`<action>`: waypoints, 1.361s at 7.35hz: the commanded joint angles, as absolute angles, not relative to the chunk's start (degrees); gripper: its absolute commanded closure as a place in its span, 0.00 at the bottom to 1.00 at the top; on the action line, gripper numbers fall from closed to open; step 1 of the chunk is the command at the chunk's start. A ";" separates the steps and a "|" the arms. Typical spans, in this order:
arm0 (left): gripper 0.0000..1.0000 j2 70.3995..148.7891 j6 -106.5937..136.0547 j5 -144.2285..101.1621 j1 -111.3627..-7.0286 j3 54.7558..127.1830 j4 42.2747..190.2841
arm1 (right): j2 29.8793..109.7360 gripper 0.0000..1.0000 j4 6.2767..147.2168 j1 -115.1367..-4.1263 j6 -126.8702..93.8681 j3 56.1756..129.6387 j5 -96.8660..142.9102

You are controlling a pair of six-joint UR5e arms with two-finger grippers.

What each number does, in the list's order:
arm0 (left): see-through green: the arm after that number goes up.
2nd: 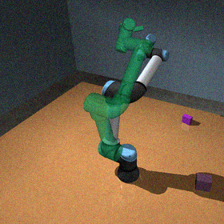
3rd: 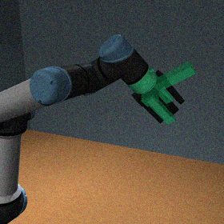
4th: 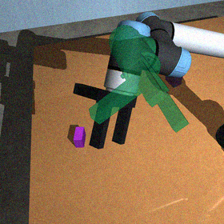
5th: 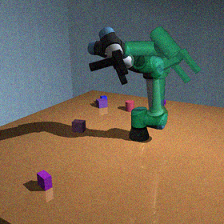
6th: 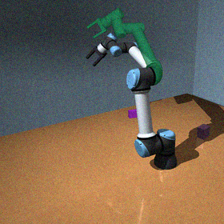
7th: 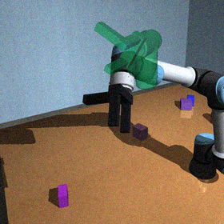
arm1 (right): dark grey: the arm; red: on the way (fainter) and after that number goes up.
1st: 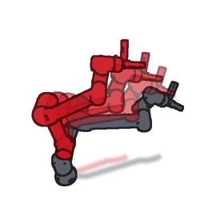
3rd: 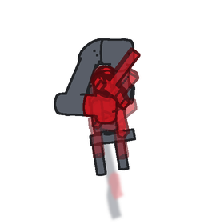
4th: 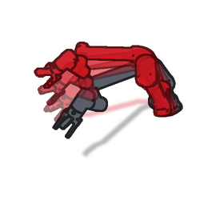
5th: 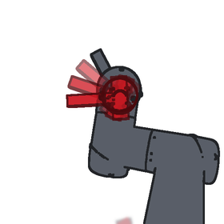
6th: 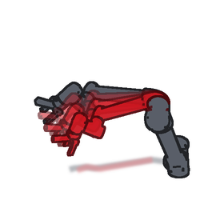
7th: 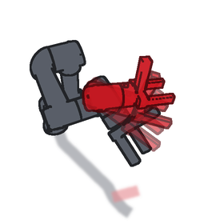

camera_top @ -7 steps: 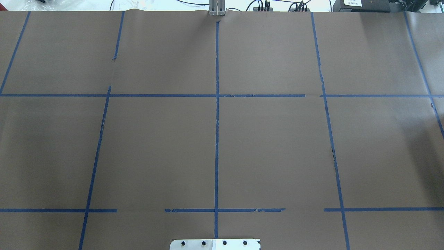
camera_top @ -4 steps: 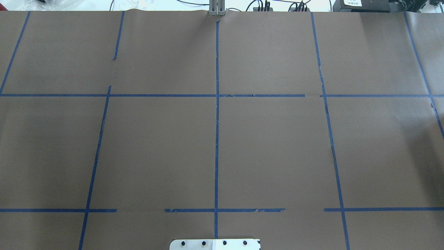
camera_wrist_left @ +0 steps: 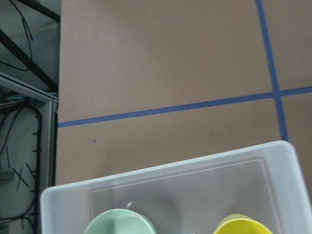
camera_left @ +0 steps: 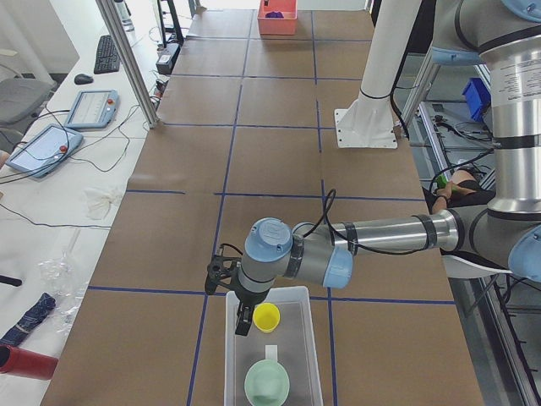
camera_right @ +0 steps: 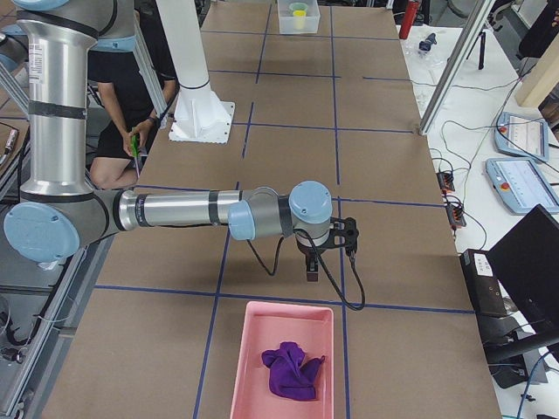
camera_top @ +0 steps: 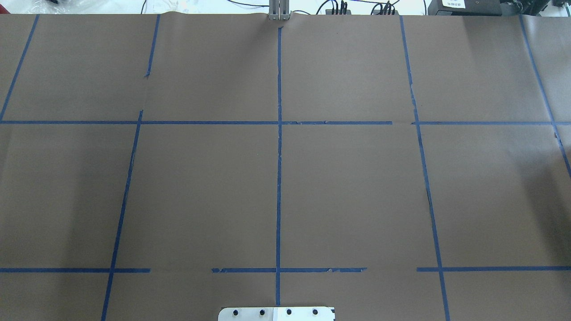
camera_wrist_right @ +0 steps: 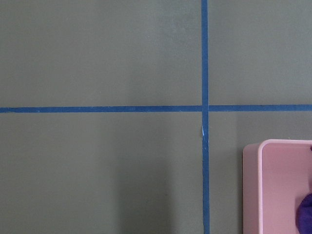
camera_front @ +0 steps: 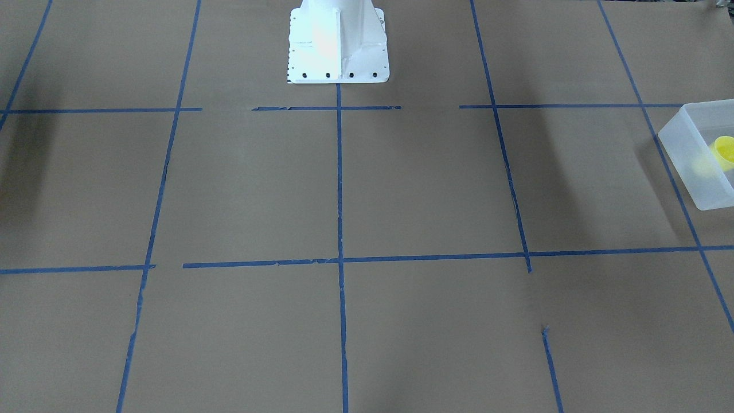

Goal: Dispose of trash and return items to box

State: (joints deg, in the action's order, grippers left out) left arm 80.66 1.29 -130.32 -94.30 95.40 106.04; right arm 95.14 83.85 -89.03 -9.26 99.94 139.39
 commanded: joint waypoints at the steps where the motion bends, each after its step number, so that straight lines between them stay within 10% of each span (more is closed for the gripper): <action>1: 0.00 83.66 1.85 -134.03 -91.51 97.55 100.12 | 95.10 0.00 83.85 -89.03 -9.23 99.93 139.39; 10: 0.00 84.55 1.58 -133.77 -91.32 96.86 98.88 | 95.10 0.00 83.85 -89.03 -9.23 99.49 139.39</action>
